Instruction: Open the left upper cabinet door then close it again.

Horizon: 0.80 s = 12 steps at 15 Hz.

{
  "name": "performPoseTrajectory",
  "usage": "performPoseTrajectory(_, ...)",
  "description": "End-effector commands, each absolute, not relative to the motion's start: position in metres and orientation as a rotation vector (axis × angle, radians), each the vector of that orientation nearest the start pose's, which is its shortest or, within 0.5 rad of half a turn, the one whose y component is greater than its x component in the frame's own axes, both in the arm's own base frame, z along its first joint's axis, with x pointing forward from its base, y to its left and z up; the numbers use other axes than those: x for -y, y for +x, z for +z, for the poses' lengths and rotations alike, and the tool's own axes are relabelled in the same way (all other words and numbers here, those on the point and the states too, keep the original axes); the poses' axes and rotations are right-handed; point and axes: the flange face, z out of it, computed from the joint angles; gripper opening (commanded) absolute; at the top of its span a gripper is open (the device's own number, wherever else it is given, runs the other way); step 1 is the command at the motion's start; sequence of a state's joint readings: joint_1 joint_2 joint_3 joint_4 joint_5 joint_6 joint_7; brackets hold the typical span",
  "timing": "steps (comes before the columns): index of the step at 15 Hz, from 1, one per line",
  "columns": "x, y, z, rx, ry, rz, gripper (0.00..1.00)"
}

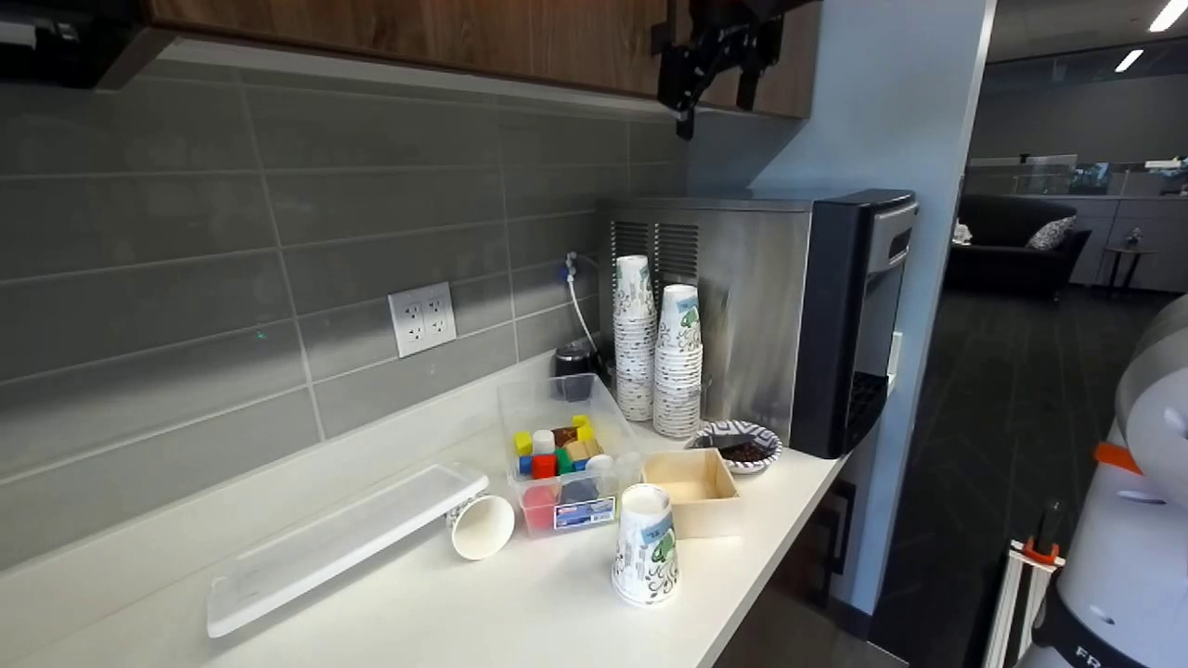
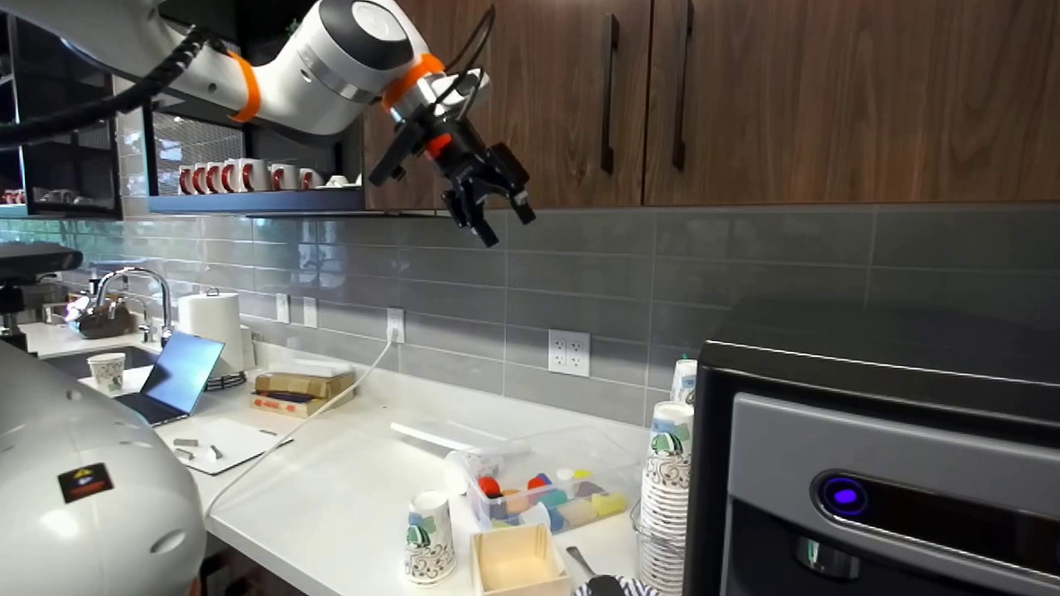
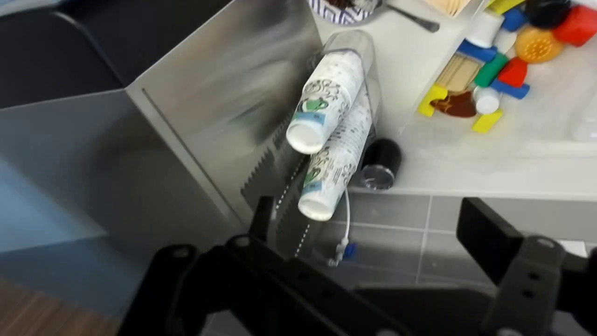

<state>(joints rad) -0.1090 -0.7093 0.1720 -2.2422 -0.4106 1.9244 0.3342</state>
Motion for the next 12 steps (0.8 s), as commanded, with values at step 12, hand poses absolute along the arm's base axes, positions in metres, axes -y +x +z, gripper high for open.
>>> performPoseTrajectory(12, -0.004, 0.356, 0.766, -0.521, -3.253, -1.794, 1.0)
